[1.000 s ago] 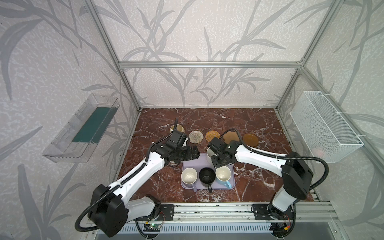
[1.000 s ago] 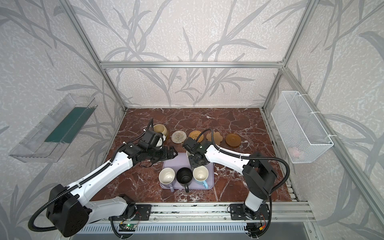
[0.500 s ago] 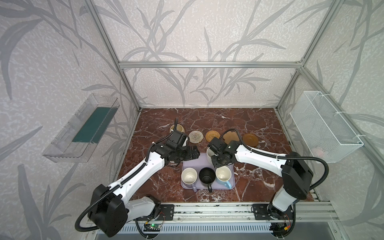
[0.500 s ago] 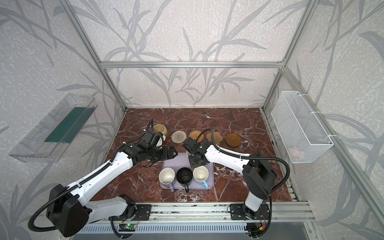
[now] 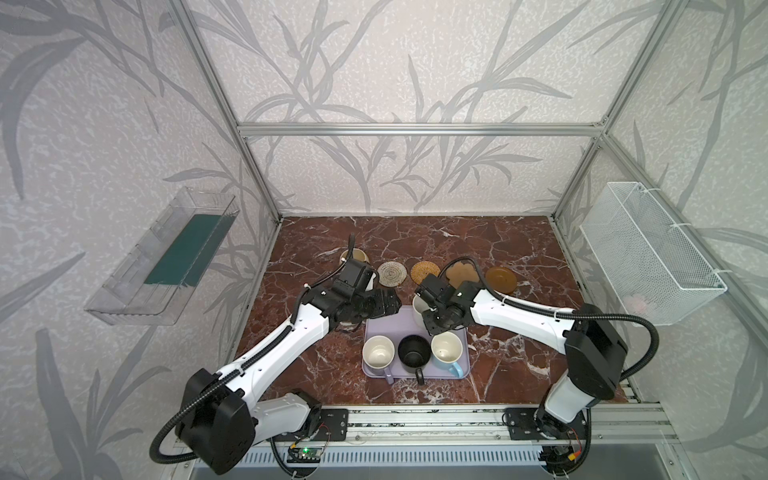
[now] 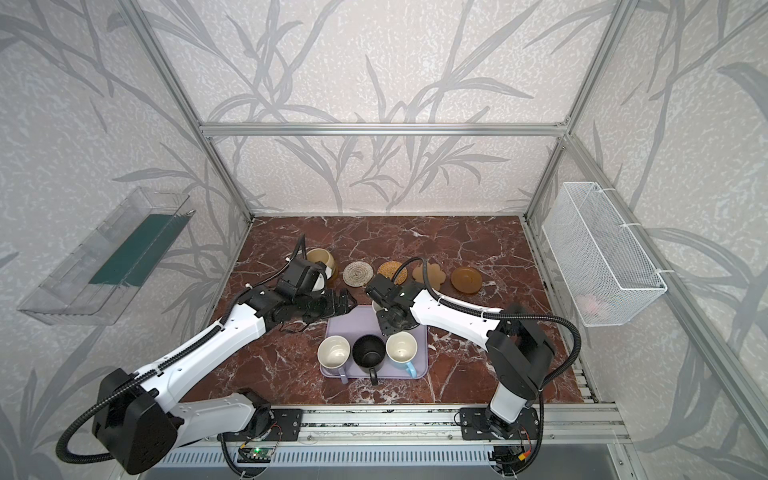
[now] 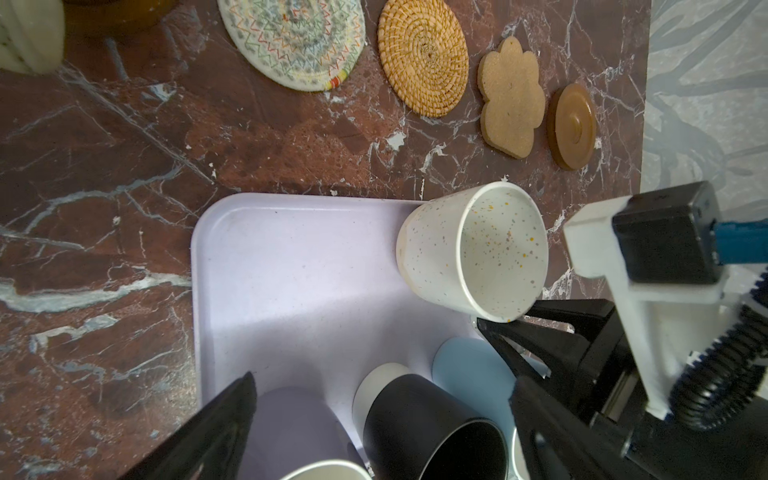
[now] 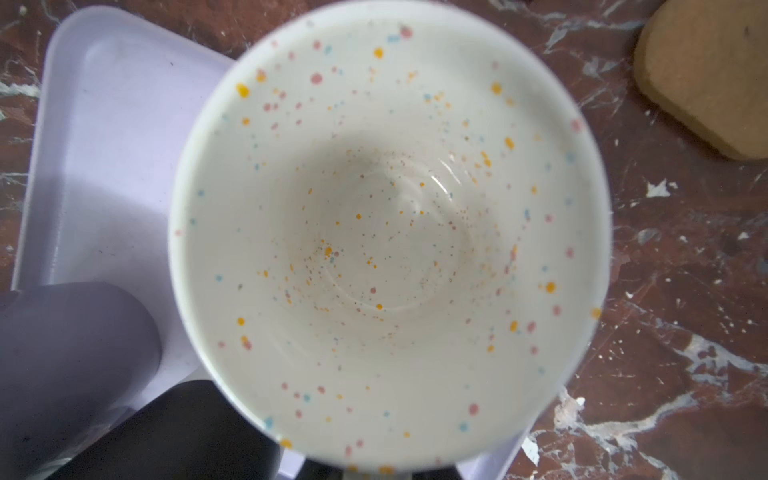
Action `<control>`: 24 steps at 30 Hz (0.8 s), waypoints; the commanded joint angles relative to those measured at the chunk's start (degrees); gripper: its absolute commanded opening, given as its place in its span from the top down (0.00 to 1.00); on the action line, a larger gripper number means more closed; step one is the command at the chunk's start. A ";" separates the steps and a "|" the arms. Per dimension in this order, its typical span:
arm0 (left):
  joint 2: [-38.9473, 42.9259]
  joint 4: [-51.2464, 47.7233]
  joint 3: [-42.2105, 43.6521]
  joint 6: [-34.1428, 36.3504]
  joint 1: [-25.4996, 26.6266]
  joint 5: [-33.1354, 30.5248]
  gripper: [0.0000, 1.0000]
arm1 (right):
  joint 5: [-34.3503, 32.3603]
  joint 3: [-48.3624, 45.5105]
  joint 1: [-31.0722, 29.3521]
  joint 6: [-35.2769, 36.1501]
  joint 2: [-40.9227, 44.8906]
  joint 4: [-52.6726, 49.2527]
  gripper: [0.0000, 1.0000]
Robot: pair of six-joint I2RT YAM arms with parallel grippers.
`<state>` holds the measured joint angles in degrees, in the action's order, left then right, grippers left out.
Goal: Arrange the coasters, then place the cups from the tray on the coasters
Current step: 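Lower the right gripper into the white speckled mug while the left gripper hovers nearby, then lift the white speckled mug with the right gripper toward the coasters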
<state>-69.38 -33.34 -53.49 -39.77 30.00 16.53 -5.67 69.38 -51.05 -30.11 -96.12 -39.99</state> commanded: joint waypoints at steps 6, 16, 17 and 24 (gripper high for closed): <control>2.73 5.47 3.11 -3.66 0.27 1.19 0.02 | -2.81 1.37 0.14 0.83 5.33 4.47 1.00; 4.57 11.63 4.43 -7.74 0.29 2.08 0.02 | -5.15 2.23 0.08 -0.34 7.64 3.80 1.00; 4.60 11.62 4.13 -7.82 0.29 2.18 0.01 | -5.71 2.55 0.11 -0.56 7.82 3.76 1.00; 5.41 14.46 2.83 -9.54 -0.15 0.84 0.01 | -9.94 4.62 0.16 -1.53 8.41 6.08 1.00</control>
<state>-65.54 -21.61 -48.71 -47.81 29.98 18.33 -11.18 70.35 -51.00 -30.63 -90.87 -38.79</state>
